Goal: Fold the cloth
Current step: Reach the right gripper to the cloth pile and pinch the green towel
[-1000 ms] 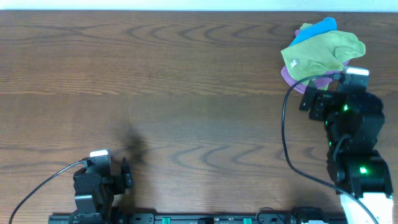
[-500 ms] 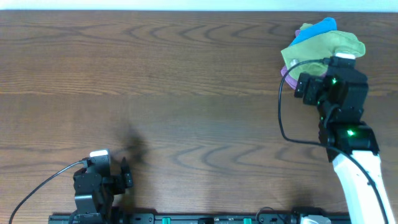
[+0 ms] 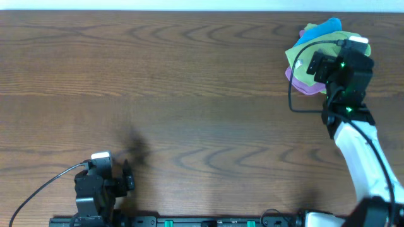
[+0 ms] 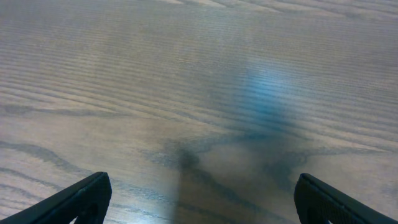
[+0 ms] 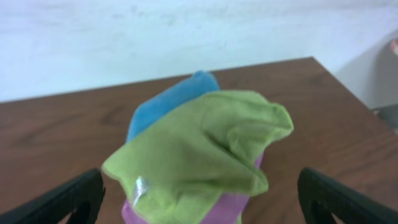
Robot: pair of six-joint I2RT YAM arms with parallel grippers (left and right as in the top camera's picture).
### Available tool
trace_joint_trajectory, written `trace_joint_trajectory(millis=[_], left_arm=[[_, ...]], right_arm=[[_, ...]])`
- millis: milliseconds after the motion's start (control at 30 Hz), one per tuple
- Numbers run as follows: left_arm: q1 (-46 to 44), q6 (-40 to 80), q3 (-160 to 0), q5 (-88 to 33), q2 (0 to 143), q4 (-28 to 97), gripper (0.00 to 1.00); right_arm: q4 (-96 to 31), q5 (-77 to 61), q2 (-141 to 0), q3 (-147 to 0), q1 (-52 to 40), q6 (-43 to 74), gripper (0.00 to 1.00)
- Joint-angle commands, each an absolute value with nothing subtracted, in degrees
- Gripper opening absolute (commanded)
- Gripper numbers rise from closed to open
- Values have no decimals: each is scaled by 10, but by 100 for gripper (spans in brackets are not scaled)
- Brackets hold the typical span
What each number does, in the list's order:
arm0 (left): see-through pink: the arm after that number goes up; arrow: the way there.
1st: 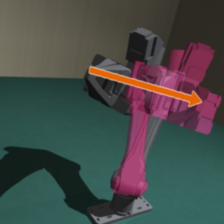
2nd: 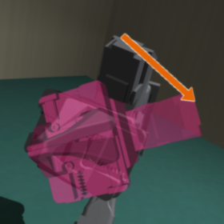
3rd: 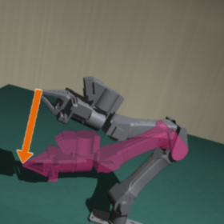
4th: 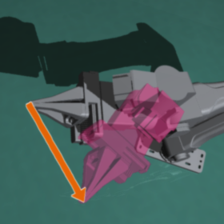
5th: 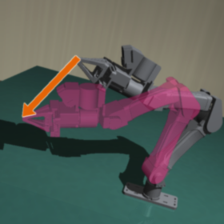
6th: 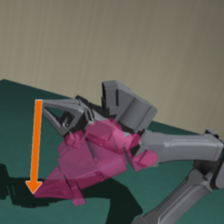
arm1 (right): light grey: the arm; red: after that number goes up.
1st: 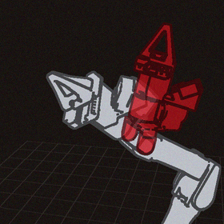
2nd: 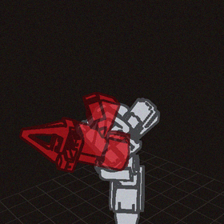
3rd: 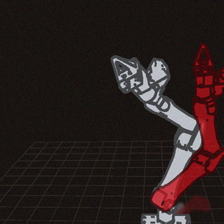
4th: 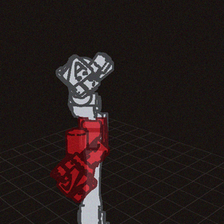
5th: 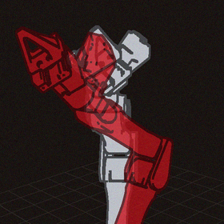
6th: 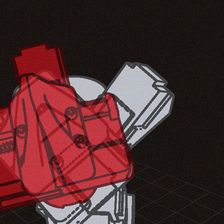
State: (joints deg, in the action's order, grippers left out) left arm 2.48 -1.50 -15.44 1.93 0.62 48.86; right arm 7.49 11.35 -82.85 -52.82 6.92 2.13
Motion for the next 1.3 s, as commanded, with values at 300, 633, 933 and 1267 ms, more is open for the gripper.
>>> trace_joint_trajectory(millis=[300, 633, 933, 1267], left_arm=[[26, -11, -131, 25, 2, 510, 95], [26, -11, -131, 25, 2, 510, 95], [26, -11, -131, 25, 2, 510, 95], [26, -11, -131, 25, 2, 510, 95]], right_arm=[[181, 152, -964, -536, 94, 25, 99], [292, 126, -1058, -536, 98, 25, 99], [315, 94, -1107, -567, 117, 25, 81], [321, 85, -1072, -592, 109, 10, 1]])
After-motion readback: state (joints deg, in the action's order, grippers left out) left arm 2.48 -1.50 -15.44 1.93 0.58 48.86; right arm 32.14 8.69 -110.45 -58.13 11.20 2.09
